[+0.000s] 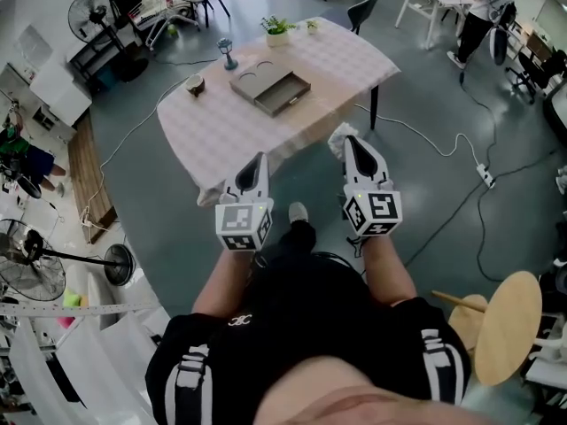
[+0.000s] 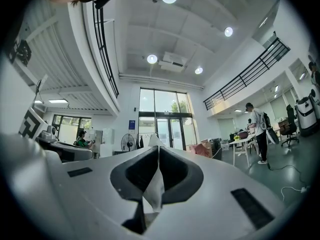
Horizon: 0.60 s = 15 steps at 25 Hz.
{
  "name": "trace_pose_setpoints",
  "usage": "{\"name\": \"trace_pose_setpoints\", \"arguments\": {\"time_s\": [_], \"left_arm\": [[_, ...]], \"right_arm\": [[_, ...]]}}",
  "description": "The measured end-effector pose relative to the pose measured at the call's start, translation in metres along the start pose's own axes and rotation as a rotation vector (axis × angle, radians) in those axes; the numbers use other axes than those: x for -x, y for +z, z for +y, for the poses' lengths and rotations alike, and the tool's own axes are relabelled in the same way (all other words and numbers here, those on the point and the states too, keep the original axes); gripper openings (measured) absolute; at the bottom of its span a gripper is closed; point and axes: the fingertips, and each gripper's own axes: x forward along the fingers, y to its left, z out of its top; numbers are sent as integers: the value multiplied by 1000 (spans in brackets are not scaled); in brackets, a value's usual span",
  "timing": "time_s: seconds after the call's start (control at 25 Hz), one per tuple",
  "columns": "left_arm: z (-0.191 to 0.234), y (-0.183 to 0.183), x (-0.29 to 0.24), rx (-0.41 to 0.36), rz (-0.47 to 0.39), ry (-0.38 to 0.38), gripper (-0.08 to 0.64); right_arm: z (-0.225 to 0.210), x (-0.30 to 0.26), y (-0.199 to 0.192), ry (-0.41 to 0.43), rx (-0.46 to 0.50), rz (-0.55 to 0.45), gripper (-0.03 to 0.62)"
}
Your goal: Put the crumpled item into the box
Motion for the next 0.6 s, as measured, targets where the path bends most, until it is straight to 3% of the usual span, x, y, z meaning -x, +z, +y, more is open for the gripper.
{"name": "trace_pose_setpoints", "arguments": {"time_s": [0.6], "left_arm": [[28,-5,-145,19,-9,-67,-9]], "right_arm": [[-71,-113,-22,-47,26,6,11]]}}
